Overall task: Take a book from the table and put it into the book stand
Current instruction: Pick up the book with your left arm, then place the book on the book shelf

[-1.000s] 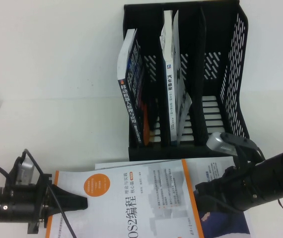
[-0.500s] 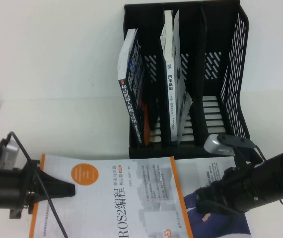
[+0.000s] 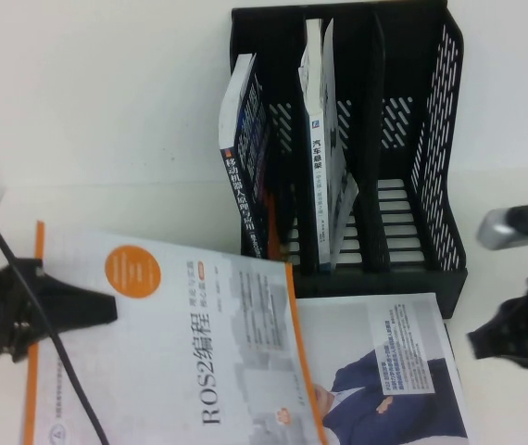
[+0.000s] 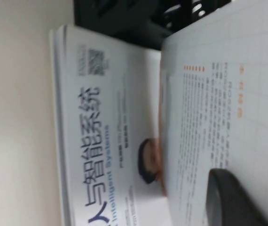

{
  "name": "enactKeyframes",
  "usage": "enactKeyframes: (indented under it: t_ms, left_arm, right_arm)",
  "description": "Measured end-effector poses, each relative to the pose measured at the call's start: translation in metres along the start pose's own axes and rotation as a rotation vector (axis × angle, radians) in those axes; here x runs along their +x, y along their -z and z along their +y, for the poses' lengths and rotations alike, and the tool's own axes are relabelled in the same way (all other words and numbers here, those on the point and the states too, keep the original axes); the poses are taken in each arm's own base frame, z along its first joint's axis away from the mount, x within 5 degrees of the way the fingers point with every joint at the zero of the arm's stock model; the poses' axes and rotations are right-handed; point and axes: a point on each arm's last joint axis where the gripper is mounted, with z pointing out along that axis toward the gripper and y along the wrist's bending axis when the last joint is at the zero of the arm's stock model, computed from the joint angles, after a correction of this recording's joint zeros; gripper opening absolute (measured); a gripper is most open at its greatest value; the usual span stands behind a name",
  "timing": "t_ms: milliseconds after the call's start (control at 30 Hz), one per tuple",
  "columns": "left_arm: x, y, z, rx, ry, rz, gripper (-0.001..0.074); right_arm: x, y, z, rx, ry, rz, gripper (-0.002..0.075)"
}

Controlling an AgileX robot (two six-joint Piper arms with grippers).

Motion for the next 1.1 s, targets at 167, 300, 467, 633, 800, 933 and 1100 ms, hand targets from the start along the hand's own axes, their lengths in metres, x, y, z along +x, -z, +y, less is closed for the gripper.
enactKeyframes:
  t_ms: [167, 300, 467, 633, 800, 933, 1100]
  left_arm:
    - [-0.002, 0.02, -0.034, -0.014, -0.088, -0.06, 0.0104]
    - [-0.009, 0.027, -0.064, 0.011, -0.158, -0.08, 0.0104]
    - [-0.01, 0.024, -0.114, 0.088, -0.278, -0.027, 0.0104]
    - [-0.017, 0.016, -0.172, 0.168, -0.377, 0.007, 0.0104]
    - [-0.043, -0.005, -0.217, 0.185, -0.43, 0.002, 0.0104]
    - [-0.08, -0.034, -0.233, 0.157, -0.4, -0.008, 0.0104]
    - [-0.118, -0.064, -0.239, 0.106, -0.374, -0.019, 0.0104]
  right_arm:
    - [0.003, 0.031, -0.002, 0.07, 0.024, -0.066, 0.0]
    - [0.006, 0.047, -0.001, 0.095, 0.029, -0.11, 0.0]
    - [0.011, 0.057, 0.0, 0.097, -0.005, -0.107, 0.0]
    - [0.018, 0.057, -0.001, 0.11, -0.041, -0.04, 0.0]
    - [0.026, 0.065, -0.004, 0.162, -0.045, -0.007, 0.0]
    - [0.034, 0.085, -0.01, 0.254, -0.071, -0.048, 0.0]
    - [0.053, 0.123, -0.016, 0.379, -0.116, -0.138, 0.0]
